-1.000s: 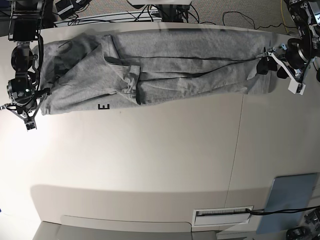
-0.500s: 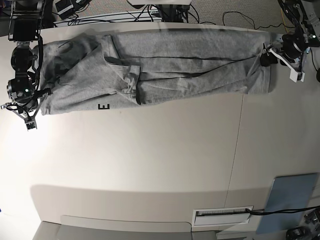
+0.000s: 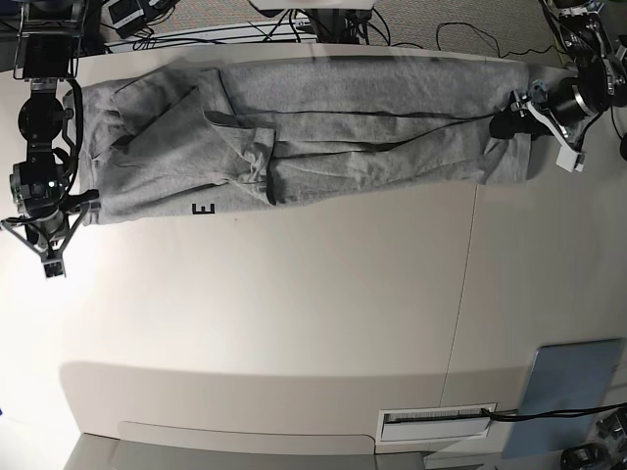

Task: Fold the T-shirt properly
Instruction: 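Pull the folded strip's end outward with the right gripper, then release the strip end and move the left gripper to the strip's middle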

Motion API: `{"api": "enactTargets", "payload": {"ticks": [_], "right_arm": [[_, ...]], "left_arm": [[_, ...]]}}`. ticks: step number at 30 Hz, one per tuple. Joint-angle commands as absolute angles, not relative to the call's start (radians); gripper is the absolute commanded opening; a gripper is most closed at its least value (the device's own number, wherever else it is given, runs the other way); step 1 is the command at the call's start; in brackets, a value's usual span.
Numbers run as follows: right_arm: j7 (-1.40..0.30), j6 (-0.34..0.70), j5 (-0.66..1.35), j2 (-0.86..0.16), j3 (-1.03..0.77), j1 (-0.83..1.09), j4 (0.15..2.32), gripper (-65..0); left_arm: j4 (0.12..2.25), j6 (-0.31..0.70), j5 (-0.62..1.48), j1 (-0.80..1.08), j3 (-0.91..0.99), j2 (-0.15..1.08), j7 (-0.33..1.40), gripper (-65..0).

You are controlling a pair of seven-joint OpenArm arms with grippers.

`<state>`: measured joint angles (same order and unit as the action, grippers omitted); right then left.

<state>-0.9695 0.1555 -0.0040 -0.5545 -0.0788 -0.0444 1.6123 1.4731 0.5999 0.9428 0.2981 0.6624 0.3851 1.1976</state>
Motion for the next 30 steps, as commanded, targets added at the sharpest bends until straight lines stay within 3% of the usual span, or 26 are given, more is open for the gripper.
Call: {"api": "enactTargets", "payload": {"ticks": [1, 5, 11, 18, 25, 30], "right_arm": [[-0.957, 0.132, -0.015, -0.579, -0.087, -0.064, 1.657, -65.0], [-0.984, 0.086, -0.014, -0.579, -0.087, -0.063, 1.742, -65.0], [-1.048, 0.099, 0.235, -0.579, -0.087, -0.060, 1.781, -65.0], [-1.093, 0.288, 0.564, -0.573, -0.087, -0.008, 1.781, -65.0], [-1.102, 0.319, 0.593, -0.574, -0.088, 0.101, 1.781, -65.0], [-1.097, 0.319, 0.586, -0.573, -0.105, 0.150, 1.781, -65.0]], "left_arm": [[1.478, 0.593, 0.928, 0.302, 0.664, 0.405, 1.239, -35.5], [1.478, 0.592, 0.928, 0.301, 0.664, 0.429, 1.233, -65.0], [1.483, 0.554, 0.929, 0.292, 0.664, 0.488, 1.219, -65.0], [1.515, 0.543, 0.964, 0.280, 0.664, 0.512, 1.224, -65.0], [1.726, 0.452, 0.889, 0.290, 0.664, 0.496, 1.248, -65.0], [1.964, 0.381, 0.807, 0.377, 0.664, 0.402, 1.196, -65.0]]}}
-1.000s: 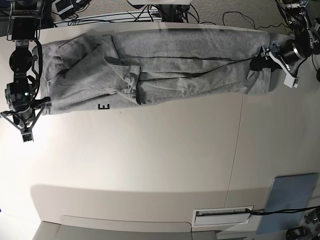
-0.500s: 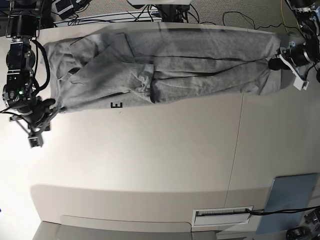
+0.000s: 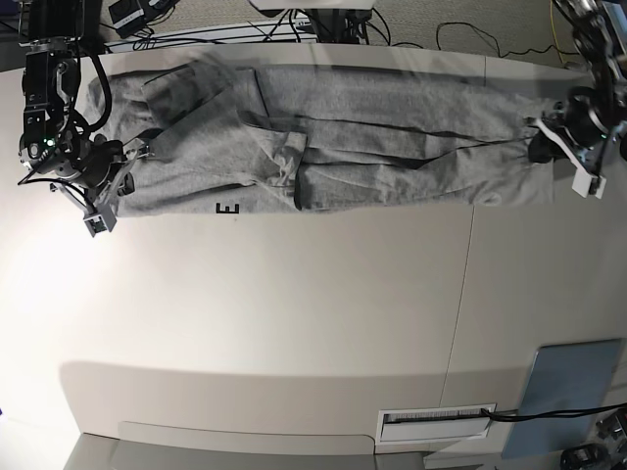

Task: Fold the T-shirt properly
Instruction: 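Release the strip end and move the left gripper to the strip's middle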

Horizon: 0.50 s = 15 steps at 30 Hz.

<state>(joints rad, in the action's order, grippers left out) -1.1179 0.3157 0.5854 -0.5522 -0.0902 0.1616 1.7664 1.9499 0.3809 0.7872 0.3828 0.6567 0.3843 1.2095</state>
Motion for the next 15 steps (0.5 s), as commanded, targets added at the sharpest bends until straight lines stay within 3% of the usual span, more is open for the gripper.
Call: {"api": "enactTargets", "payload": {"ticks": [1, 7, 15], "right_arm": [[-1.093, 0.318, 0.587, -0.573, -0.114, 0.154, 1.781, -65.0], [-1.093, 0.319, 0.610, -0.532, -0.212, 0.155, 1.781, -65.0], [-1.097, 0.326, 0.613, -0.507, -0.257, 0.155, 1.781, -65.0]], "left_arm": [[2.009, 0.378, 0.819, 0.401, 0.663, 0.373, 1.189, -65.0], [2.229, 0.381, 0.913, 0.488, 0.569, 0.234, 1.140, -65.0], [2.233, 0.299, 0.674, 0.444, 0.068, 0.126, 1.033, -65.0]]}}
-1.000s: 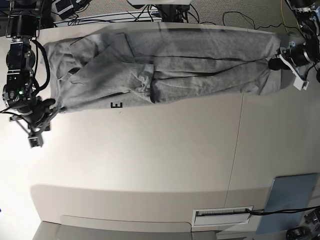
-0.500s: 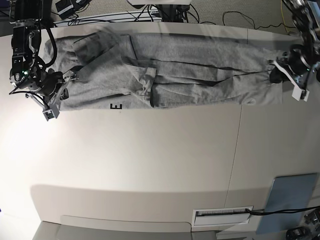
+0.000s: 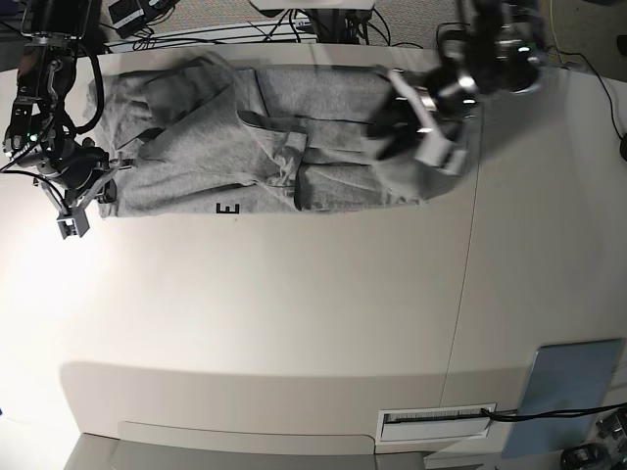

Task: Fold the T-shirt properly
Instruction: 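Release the strip end and move the left gripper to the strip's middle, then grasp the strip's middle with the left gripper and fold it over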

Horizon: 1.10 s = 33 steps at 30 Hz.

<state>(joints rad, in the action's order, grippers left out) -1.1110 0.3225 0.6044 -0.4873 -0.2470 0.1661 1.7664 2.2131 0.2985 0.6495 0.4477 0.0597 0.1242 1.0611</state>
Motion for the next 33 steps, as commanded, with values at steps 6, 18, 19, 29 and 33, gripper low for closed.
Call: {"api": "enactTargets", "payload": {"ticks": [6, 18, 19, 29, 33], "right_arm": [[-1.100, 0.326, 0.601, -0.507, -0.257, 0.155, 1.781, -65.0], [-1.103, 0.325, 0.575, -0.506, -0.257, 0.155, 1.781, -65.0], [-1.103, 0.325, 0.575, -0.507, -0.257, 0.155, 1.781, -65.0], [-1.103, 0.325, 0.557, -0.507, -0.257, 0.155, 1.781, -65.0], [-1.105, 0.325, 0.557, -0.507, -0.257, 0.155, 1.781, -65.0]], "left_arm": [[2.180, 0.266, 0.543, 0.374, -0.152, 0.034, 1.007, -65.0], [2.012, 0.331, 0.546, 0.266, -0.201, -0.006, 0.918, -28.9], [2.012, 0.351, 0.566, 0.260, -0.200, -0.006, 0.920, -28.5], [2.013, 0.369, 0.424, 0.233, -0.148, 0.019, 0.979, -29.0], [1.999, 0.332, 0.368, 0.245, -0.121, 0.049, 0.965, -28.9]]}}
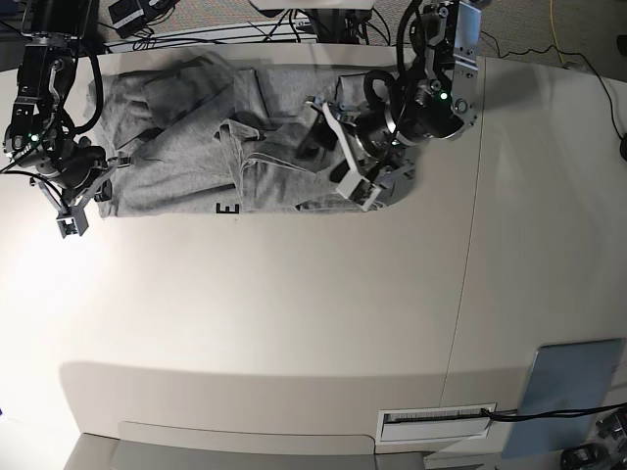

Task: Fold the T-shirt properly
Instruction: 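Grasp the strip's middle with the left gripper and fold it over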

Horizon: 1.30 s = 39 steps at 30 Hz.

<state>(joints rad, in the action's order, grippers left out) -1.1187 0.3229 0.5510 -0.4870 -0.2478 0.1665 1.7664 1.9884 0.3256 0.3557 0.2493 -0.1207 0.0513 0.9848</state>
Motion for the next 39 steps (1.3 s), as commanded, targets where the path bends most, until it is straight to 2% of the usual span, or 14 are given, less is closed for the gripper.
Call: {"api": "enactTargets", "payload": {"ticks": [1, 4, 7, 11, 15, 17, 22, 25, 27, 28, 31, 36, 39], "right_arm": [[-1.105, 0.325, 0.557, -0.507, -0.257, 0.155, 1.781, -65.0], [-1.105, 0.325, 0.557, -0.507, -0.257, 0.155, 1.781, -65.0], [-1.105, 0.325, 0.557, -0.507, -0.257, 0.155, 1.781, -65.0], [-1.104, 0.325, 0.557, -0.507, -0.257, 0.155, 1.781, -65.0], [-1.100, 0.325, 0.535, -0.507, -0.257, 0.155, 1.781, -65.0], [-1.104, 0.325, 0.474, -0.507, -0.257, 0.155, 1.781, -65.0], [-1.161, 0.342, 0.391, -0.509, -0.257, 0.156, 1.781, -64.7], [-1.160, 0.405, 0.392, -0.519, -0.257, 0.169, 1.781, -47.5], [-1.162, 0.403, 0.394, -0.527, -0.257, 0.183, 1.781, -34.7], [-1.176, 0.399, 0.402, -0.530, -0.257, 0.192, 1.781, -30.5], [-1.312, 0.343, 0.434, -0.532, -0.258, 0.200, 1.781, -28.1], [-1.272, 0.347, 0.604, -0.531, -0.365, 0.239, 1.747, -28.0], [-1.267, 0.403, 0.696, -0.529, -0.456, 0.234, 1.664, -28.0]], "left_arm": [[1.984, 0.332, 0.362, 0.247, -0.121, 0.054, 0.956, -28.9], [1.909, 0.347, 0.403, 0.249, -0.122, 0.059, 0.948, -28.9], [1.831, 0.415, 0.534, 0.247, -0.122, 0.059, 0.963, -29.0], [1.829, 0.607, 0.882, 0.243, -0.122, 0.059, 1.129, -29.0], [1.837, 0.691, 1.169, 0.203, -0.122, 0.059, 1.296, -29.0], [1.837, 0.698, 1.196, 0.183, -0.121, 0.059, 1.320, -29.0], [1.837, 0.698, 1.092, 0.142, -0.089, 0.059, 1.280, -29.0], [1.837, 0.698, 1.046, 0.135, -0.047, 0.059, 1.256, -29.0], [1.837, 0.683, 1.047, 0.133, -0.011, 0.064, 1.256, -29.0], [1.837, 0.678, 1.046, 0.133, 0.009, 0.067, 1.256, -29.0], [1.837, 0.678, 1.047, 0.133, 0.078, 0.087, 1.256, -29.0], [1.837, 0.668, 1.055, 0.136, 0.175, 0.141, 1.257, -29.0], [1.837, 0.649, 1.055, 0.147, 0.193, 0.173, 1.256, -29.0]]}}
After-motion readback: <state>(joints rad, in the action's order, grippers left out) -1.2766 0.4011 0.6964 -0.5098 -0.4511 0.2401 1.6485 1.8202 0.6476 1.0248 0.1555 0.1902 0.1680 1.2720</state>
